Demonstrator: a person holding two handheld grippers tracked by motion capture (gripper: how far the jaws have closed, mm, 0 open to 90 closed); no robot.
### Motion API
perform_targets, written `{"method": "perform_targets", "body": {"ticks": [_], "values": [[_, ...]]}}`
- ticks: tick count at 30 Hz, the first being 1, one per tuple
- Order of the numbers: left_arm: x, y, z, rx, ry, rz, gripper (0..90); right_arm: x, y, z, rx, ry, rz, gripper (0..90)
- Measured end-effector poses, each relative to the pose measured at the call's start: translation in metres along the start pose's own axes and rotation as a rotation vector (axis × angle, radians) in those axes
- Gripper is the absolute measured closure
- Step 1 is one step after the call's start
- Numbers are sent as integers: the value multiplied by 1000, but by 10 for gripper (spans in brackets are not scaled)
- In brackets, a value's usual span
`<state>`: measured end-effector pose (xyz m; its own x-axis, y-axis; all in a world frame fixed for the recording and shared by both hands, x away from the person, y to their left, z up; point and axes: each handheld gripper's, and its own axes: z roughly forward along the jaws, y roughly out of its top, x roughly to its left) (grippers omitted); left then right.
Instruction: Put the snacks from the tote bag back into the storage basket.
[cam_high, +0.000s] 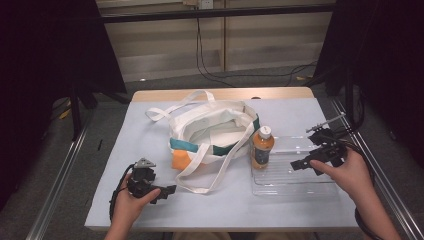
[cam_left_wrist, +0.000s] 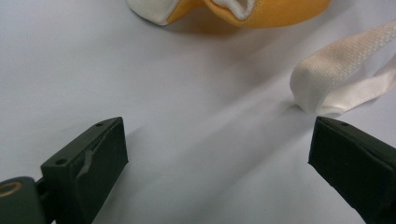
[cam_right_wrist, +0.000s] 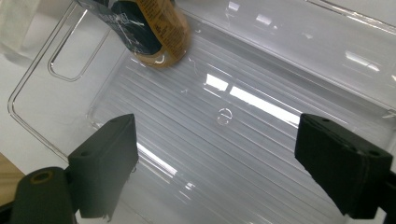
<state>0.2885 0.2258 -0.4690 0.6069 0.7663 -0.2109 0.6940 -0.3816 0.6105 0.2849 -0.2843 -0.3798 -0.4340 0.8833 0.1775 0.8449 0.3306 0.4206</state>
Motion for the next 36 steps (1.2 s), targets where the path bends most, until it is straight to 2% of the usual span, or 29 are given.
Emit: {"method": "perform_targets", "body": {"ticks": [4, 7, 10, 17, 19, 21, 22, 23, 28, 30, 31, 36], "values": [[1, 0, -2, 6, -1, 2, 42, -1, -3, 1, -12, 7, 18, 135], [0, 0, -2, -6, 0, -13, 42, -2, -4, 2, -13, 12, 0, 135], [0, 0, -2, -12, 3, -17, 42, -2, -4, 2, -12, 13, 7, 134], [0, 0, -2, -12, 9, -12, 42, -2, -6, 2, -35, 7, -5, 134], [1, 0, -2, -6, 10, 0, 42, -1, -6, 1, -36, 5, 10, 134], [1, 1, -2, -3, 7, 2, 42, -1, -7, 1, -46, 5, -2, 134], [0, 0, -2, -12, 2, -11, 42, -1, -7, 1, -50, 4, 1, 134], [1, 1, -2, 0, 3, 6, 42, -1, -8, 1, -52, 3, -7, 134], [-1, 1, -2, -14, 7, -9, 42, -1, -10, 1, -50, 4, -4, 134], [-1, 1, -2, -10, 2, -9, 42, -2, -11, 2, -52, 3, -2, 134], [0, 1, -2, 1, 5, 4, 42, -2, -11, 2, -59, 6, -2, 134], [-1, 1, -2, -6, 5, 1, 42, -1, -11, 4, -71, 12, -6, 132]]}}
